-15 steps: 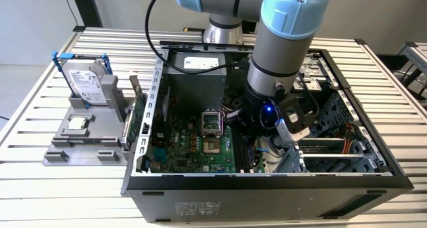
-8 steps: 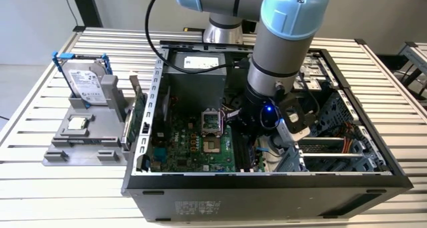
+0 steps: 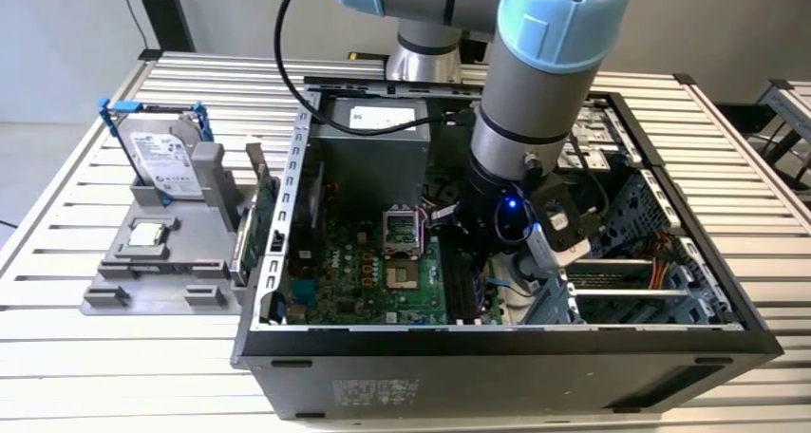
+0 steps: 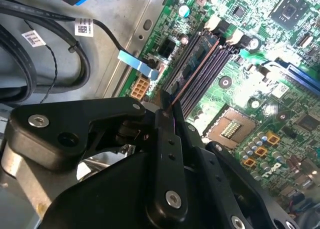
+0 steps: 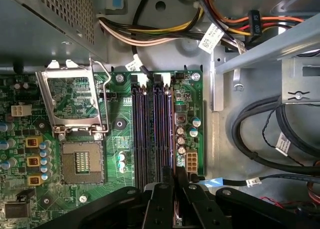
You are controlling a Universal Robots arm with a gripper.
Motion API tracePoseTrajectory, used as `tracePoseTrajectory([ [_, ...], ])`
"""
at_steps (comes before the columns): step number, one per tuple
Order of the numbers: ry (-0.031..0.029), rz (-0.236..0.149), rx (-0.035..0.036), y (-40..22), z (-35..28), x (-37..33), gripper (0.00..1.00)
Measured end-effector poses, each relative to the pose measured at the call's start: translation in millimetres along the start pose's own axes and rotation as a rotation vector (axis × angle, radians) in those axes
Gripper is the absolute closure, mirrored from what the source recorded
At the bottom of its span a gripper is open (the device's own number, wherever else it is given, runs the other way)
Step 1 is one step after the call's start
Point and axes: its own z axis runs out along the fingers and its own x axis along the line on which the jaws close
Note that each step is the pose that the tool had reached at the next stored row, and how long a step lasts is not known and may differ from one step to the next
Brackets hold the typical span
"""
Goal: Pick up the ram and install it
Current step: 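Insert the ram into the slot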
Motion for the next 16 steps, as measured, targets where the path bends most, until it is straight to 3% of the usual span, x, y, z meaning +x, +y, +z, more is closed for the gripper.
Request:
tracePoseTrajectory([
  [8, 0.0010, 0.000, -0.0016, -1.2, -5.8, -0.5, 1.00],
  [16, 0.0025, -0.008, -0.0016, 0.1, -5.6, -0.3, 1.00],
])
